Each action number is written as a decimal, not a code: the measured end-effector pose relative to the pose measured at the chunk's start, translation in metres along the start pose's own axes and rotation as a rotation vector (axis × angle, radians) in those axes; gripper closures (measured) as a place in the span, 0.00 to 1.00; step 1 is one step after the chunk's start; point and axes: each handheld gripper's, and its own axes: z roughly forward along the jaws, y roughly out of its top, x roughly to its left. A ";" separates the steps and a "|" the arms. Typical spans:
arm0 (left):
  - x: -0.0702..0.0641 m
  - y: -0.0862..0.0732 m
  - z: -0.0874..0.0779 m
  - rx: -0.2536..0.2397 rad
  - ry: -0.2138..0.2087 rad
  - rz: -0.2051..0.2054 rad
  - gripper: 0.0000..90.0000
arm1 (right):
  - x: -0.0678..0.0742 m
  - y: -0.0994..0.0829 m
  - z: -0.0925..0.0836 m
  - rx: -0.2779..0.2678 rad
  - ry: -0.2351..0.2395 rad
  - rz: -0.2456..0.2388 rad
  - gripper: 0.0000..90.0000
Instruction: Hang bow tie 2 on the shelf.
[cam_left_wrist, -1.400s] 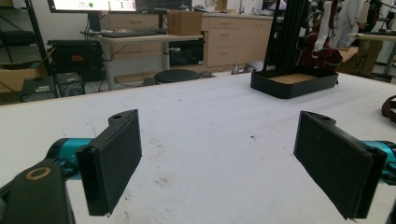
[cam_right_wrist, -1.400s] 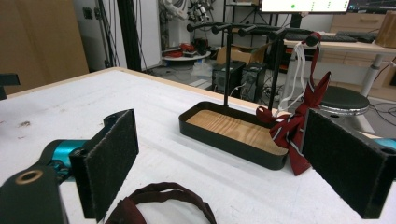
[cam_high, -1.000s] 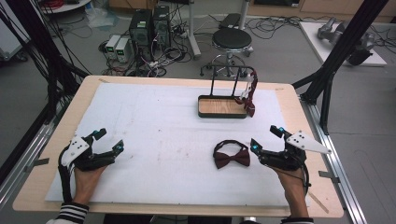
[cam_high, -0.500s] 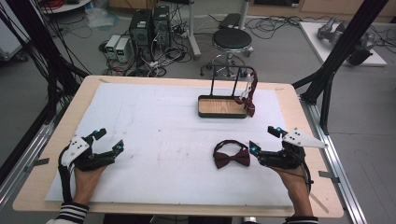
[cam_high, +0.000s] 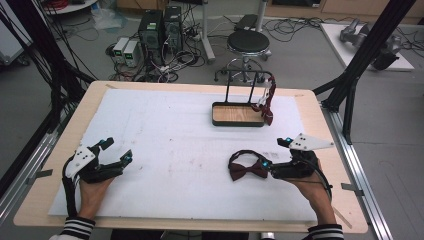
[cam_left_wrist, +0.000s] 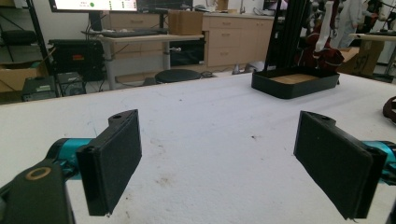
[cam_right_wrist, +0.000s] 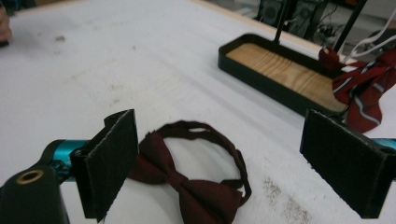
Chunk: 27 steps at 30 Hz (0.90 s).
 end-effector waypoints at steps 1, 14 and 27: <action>0.000 0.000 0.000 0.000 0.000 0.000 0.17 | 0.000 0.000 0.000 0.000 0.000 0.000 0.12; 0.000 0.000 0.000 0.000 -0.001 -0.001 0.17 | -0.006 -0.011 0.027 0.209 0.060 -0.073 0.17; 0.000 0.000 0.000 -0.001 0.000 -0.005 0.17 | -0.007 -0.019 0.046 0.351 0.117 -0.123 0.19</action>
